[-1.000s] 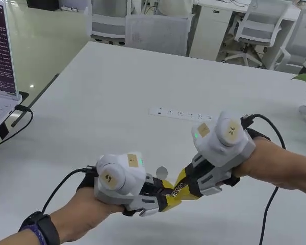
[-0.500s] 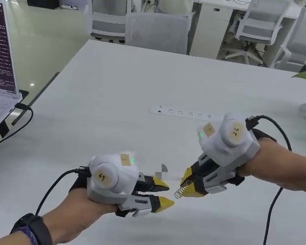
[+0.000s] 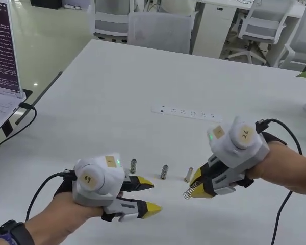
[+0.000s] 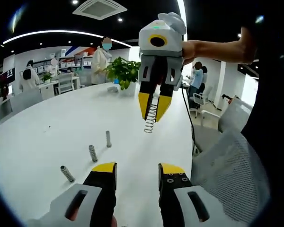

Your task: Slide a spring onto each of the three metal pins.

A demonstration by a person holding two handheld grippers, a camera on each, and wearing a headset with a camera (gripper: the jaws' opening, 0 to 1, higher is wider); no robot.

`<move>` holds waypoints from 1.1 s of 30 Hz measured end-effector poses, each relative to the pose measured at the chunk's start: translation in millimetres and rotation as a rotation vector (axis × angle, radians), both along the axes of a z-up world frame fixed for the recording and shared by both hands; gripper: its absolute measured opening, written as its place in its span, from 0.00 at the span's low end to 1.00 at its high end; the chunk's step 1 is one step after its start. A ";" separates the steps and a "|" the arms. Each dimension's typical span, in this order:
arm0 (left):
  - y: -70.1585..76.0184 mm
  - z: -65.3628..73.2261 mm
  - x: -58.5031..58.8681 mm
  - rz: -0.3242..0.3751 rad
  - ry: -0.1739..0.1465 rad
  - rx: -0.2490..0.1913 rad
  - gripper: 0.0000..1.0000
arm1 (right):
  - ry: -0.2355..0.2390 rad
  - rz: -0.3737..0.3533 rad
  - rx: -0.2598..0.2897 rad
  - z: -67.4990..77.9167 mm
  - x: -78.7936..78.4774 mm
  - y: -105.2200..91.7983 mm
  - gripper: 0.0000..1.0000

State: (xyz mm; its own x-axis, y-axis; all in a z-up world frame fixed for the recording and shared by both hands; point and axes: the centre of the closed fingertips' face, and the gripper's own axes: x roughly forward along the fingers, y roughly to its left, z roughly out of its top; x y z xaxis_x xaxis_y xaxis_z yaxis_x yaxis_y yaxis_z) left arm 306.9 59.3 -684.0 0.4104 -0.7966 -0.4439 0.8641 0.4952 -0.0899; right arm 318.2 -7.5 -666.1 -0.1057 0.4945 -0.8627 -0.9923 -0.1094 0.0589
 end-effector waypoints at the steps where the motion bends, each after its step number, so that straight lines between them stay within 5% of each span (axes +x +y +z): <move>1: 4.1 -2.6 -0.7 0.009 0.004 0.007 0.30 | 0.001 -0.007 0.002 -0.6 1.2 -0.4 0.08; 23: 86.7 -31.4 -19.5 0.219 0.097 0.044 0.41 | 0.006 -0.100 -0.013 -22.9 25.2 -21.4 0.08; 33: 106.5 -31.6 -24.2 0.291 0.109 0.040 0.41 | 0.007 -0.133 -0.036 -31.3 49.3 -34.1 0.08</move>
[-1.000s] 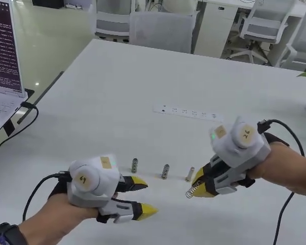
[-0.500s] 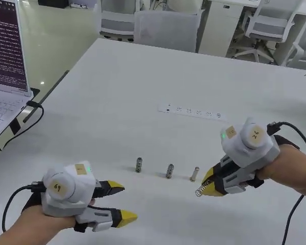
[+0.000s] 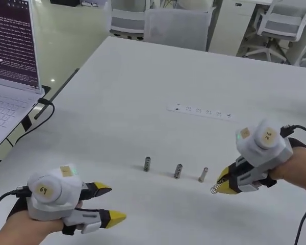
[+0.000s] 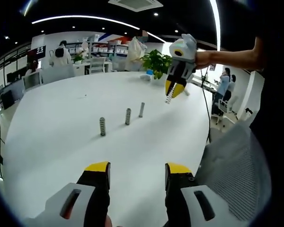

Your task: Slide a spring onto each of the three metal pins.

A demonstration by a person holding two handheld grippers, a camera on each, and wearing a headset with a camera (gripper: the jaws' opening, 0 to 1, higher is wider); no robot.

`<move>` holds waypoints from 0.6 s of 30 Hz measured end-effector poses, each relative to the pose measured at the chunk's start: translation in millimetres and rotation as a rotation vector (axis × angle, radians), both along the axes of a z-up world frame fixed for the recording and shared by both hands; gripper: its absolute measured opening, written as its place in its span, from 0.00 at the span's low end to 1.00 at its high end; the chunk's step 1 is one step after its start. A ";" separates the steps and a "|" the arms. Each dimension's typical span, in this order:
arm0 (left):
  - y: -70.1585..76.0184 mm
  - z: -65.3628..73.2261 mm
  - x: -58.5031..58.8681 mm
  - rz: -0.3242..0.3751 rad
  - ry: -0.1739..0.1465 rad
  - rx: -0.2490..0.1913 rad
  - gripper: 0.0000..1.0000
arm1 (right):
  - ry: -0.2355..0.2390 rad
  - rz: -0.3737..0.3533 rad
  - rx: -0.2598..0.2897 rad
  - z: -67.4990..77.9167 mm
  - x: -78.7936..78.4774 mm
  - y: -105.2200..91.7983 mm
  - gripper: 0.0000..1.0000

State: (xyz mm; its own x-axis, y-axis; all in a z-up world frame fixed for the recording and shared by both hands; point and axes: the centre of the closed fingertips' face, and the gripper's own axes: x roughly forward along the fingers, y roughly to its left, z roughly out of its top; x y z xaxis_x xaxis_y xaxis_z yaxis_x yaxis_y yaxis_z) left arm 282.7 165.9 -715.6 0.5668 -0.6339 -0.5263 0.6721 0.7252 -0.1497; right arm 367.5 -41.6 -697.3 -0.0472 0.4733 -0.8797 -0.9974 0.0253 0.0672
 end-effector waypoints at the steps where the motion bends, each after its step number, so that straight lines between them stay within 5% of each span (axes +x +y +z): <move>1: 1.2 -0.2 -1.0 0.004 0.001 0.001 0.40 | -0.002 -0.001 -0.002 -0.4 3.2 -0.4 0.08; 18: 14.5 3.9 -3.4 0.066 -0.010 -0.007 0.42 | -0.036 -0.007 -0.047 -2.1 46.0 3.7 0.08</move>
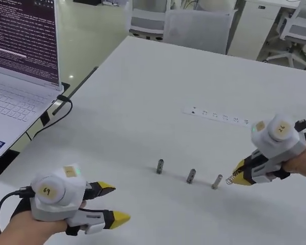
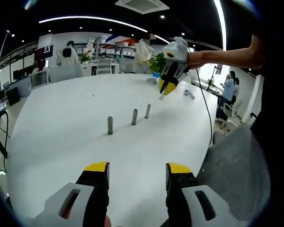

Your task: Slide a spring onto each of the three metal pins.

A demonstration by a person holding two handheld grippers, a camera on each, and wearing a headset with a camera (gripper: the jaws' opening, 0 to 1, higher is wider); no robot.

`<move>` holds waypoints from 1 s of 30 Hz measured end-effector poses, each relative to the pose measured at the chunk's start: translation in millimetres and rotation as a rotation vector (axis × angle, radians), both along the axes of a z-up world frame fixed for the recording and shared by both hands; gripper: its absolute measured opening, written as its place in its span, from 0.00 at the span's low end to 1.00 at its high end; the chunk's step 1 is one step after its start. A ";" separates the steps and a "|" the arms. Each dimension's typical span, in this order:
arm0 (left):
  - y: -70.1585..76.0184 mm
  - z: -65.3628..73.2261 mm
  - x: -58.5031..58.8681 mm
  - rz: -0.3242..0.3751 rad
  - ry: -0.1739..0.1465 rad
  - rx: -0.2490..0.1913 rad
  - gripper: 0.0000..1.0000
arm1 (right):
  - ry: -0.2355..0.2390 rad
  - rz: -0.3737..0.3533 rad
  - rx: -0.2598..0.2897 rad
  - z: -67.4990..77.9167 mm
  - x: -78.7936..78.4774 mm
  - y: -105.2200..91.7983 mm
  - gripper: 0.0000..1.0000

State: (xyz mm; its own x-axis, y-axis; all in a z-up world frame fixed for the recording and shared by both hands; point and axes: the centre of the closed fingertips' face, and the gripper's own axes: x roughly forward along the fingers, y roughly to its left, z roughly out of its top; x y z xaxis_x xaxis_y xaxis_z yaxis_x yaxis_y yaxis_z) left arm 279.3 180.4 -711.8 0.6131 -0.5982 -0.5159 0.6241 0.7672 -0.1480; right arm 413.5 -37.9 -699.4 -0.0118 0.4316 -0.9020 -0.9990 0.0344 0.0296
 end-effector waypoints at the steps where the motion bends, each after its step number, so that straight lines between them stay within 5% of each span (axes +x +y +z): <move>1: 0.8 0.2 -0.1 0.004 0.000 -0.001 0.43 | -0.002 0.002 -0.004 -0.4 0.9 0.6 0.08; 30: 23.4 1.8 -2.1 0.091 0.020 -0.013 0.42 | 0.004 0.065 -0.063 -21.2 23.7 14.1 0.08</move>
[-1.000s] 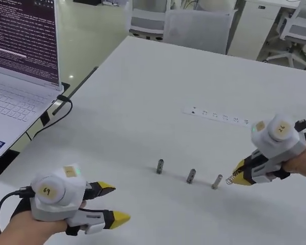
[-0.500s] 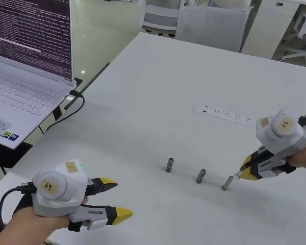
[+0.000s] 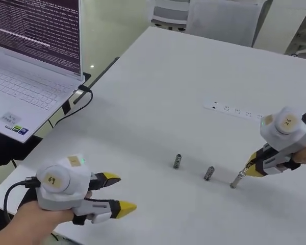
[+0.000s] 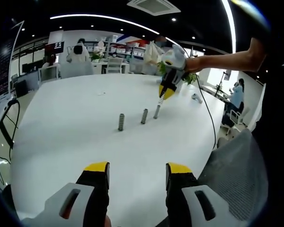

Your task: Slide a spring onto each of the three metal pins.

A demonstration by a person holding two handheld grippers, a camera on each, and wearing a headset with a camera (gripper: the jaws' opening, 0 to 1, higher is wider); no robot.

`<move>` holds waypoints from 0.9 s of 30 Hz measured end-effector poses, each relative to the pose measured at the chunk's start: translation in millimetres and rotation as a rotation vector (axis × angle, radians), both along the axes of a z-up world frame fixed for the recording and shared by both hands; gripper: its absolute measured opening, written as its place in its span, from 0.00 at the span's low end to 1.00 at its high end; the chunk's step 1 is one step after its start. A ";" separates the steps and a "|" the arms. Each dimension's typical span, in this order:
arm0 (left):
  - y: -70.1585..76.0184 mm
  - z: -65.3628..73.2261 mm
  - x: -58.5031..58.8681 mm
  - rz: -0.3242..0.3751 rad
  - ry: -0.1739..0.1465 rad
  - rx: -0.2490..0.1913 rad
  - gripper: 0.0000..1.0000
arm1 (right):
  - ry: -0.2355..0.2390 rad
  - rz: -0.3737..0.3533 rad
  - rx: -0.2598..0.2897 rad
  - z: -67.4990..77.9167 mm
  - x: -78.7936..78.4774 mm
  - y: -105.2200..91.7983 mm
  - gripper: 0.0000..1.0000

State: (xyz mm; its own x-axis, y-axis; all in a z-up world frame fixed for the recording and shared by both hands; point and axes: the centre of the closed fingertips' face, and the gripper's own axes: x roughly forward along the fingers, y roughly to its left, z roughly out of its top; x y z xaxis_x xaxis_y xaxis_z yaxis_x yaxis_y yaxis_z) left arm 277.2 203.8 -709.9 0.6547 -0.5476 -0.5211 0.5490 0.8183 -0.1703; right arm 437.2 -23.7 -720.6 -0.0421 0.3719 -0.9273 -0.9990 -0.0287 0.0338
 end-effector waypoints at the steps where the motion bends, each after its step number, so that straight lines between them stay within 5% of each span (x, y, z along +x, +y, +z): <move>1: 0.5 0.1 0.2 0.002 0.000 0.000 0.42 | 0.001 0.002 -0.001 -1.0 -0.1 0.2 0.08; 27: 5.5 0.4 3.3 0.024 0.007 0.001 0.42 | -0.004 0.045 -0.059 -27.5 2.9 -2.3 0.08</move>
State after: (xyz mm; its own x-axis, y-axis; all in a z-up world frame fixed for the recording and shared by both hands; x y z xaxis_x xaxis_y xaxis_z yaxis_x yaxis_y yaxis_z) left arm 280.5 209.3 -709.5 0.6636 -0.5315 -0.5264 0.5283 0.8312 -0.1733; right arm 440.1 -26.0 -748.1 -0.0537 0.3141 -0.9479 -0.9969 -0.0712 0.0328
